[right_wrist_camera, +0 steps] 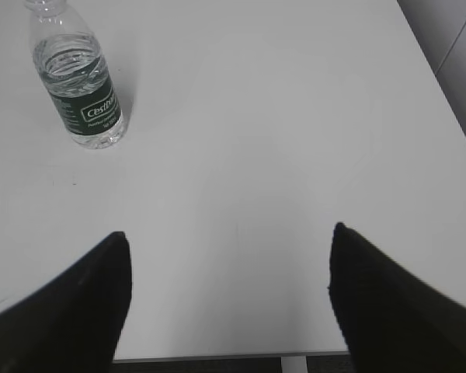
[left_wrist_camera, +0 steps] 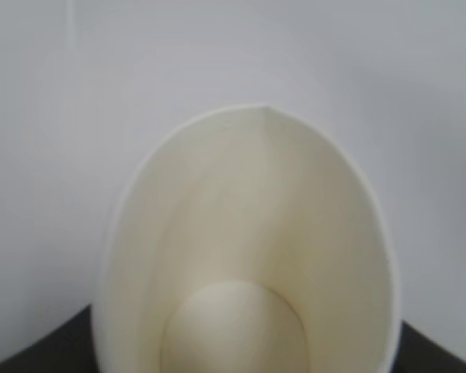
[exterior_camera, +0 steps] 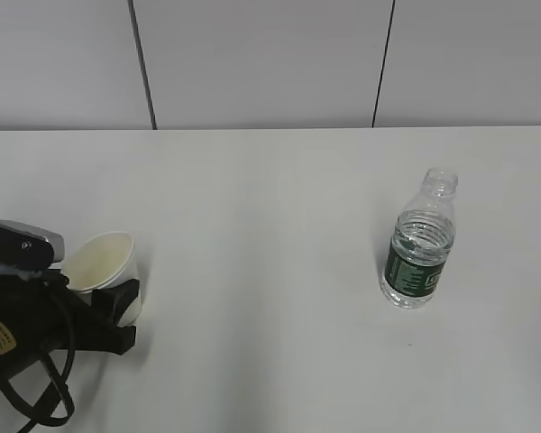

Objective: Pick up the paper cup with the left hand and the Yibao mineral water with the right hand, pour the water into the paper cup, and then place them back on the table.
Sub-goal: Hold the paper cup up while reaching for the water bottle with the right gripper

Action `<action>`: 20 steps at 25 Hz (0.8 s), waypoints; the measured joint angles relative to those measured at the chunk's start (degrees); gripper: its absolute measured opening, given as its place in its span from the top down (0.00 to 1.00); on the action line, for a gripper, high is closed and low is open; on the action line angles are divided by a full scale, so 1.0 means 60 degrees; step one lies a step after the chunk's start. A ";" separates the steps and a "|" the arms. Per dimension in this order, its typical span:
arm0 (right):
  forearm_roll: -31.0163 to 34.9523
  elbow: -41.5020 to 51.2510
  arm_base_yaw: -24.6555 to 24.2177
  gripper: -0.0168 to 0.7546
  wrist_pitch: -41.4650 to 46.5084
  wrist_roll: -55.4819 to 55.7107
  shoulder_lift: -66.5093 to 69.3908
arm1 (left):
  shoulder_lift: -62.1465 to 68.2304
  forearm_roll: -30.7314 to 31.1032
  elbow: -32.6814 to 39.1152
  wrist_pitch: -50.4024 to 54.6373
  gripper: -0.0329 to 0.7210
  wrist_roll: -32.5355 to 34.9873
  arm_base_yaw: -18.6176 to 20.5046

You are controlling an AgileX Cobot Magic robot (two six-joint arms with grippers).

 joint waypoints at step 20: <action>0.0000 0.0000 0.0000 0.22 0.0000 0.0000 0.0000 | -0.0979 0.2393 -0.1423 0.1359 0.38 -0.1088 -0.0044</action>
